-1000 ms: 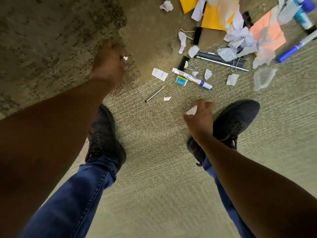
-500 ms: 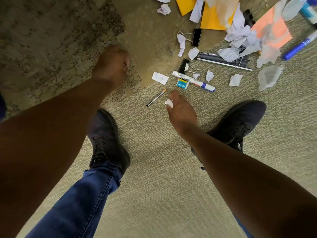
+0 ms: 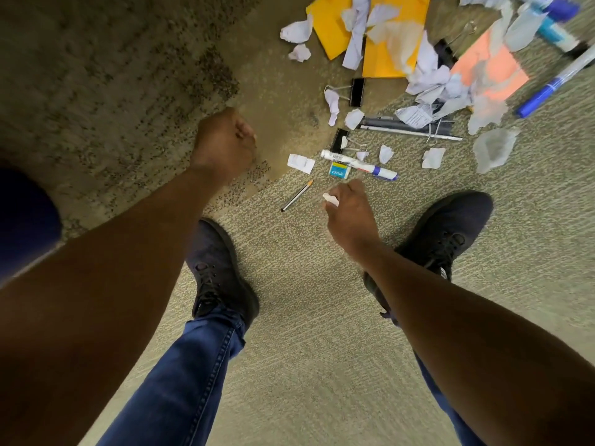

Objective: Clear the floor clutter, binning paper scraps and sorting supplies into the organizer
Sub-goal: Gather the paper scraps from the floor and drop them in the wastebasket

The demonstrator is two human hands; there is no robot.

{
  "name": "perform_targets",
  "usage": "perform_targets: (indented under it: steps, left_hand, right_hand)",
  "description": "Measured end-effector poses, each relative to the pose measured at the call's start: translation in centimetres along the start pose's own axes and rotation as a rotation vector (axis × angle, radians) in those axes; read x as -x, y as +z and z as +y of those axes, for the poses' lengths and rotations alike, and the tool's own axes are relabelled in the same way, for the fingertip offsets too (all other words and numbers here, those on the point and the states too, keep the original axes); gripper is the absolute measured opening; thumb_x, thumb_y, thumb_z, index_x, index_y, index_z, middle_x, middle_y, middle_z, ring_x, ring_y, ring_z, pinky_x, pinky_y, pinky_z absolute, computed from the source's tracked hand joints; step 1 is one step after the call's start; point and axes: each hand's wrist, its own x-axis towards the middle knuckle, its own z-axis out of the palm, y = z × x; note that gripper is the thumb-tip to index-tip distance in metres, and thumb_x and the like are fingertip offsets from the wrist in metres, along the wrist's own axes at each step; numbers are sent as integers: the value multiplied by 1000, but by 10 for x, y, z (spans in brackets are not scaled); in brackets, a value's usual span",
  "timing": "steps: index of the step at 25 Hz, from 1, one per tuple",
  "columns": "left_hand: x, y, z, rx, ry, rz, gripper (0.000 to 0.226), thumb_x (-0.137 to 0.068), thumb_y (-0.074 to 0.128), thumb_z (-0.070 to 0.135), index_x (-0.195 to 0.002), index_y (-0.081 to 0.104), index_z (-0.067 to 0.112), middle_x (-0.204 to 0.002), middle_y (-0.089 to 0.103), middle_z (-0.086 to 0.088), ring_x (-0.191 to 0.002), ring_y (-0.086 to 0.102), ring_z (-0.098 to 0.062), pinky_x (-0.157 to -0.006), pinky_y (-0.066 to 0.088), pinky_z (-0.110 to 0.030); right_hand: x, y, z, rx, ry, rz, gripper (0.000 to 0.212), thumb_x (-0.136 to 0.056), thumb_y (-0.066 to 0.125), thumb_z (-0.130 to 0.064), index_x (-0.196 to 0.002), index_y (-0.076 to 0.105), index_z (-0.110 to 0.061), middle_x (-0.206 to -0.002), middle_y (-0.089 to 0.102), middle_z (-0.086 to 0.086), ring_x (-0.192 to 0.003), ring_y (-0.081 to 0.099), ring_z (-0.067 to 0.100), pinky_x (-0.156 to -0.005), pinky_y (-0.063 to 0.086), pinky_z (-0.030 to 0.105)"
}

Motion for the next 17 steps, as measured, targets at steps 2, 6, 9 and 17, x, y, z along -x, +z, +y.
perform_targets:
  steps: [2,6,9,17]
  left_hand:
    - [11,-5,19,-12,-18,-71,1,-88,59,15,-87,59,14,-84,64,-1,-71,57,-11,-52,38,-13]
    - [40,2,58,-74,-77,-169,9,-89,56,16,-82,61,15,-85,68,-8,-64,58,-15,-52,42,-21]
    - [49,24,77,-241,15,-174,14,-88,57,16,-91,69,8,-105,63,-12,-90,61,-26,-79,50,-33]
    - [17,87,48,-605,352,-252,19,-86,64,16,-101,63,4,-126,36,-17,-105,43,-30,-84,52,-42]
  right_hand:
    - [3,-22,0,-105,126,22,12,-92,57,-12,-104,55,-10,-104,49,3,-85,47,12,-65,38,15]
    - [5,-82,1,-97,247,-56,10,-94,51,-13,-103,47,-17,-78,51,-3,-71,49,17,-52,33,25]
    - [0,-121,13,46,137,-72,32,-90,46,-3,-118,45,-17,-84,60,10,-71,55,27,-58,33,30]
    - [-52,-88,31,106,186,44,17,-93,55,-31,-94,50,-15,-88,54,6,-78,51,25,-66,33,33]
